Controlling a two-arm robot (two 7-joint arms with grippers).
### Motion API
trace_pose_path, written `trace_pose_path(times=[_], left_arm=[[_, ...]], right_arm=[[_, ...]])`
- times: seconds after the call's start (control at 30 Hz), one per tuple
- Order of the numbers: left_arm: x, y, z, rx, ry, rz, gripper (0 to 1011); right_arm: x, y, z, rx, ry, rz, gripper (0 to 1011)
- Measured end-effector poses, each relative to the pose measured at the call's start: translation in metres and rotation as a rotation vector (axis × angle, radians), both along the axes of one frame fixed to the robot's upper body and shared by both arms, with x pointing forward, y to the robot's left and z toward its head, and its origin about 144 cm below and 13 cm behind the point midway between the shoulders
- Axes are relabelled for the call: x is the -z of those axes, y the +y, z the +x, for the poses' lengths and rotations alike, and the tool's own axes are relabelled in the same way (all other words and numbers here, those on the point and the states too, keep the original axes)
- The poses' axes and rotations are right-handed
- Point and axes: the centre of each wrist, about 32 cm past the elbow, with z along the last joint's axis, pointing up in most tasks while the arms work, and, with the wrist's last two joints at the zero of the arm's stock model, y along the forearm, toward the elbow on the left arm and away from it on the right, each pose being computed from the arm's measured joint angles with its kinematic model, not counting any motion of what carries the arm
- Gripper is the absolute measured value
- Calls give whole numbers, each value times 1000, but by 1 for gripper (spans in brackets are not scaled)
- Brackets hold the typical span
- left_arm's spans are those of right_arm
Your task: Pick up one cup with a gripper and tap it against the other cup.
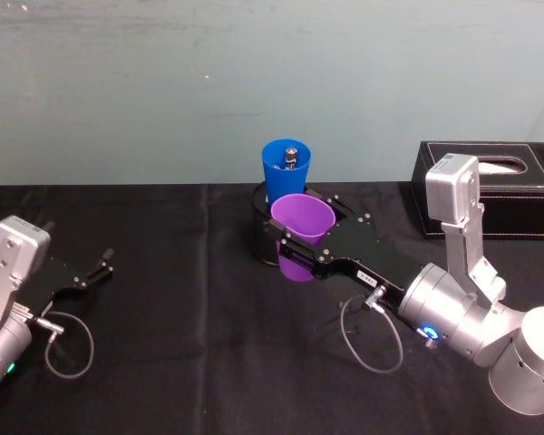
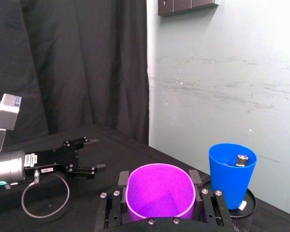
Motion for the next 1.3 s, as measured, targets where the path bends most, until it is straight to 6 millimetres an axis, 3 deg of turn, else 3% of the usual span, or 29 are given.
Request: trace_pose_path(times=[1.3], left_arm=[[0,0,0,0,0,0,1000]], right_arm=[[0,0,0,0,0,0,744]])
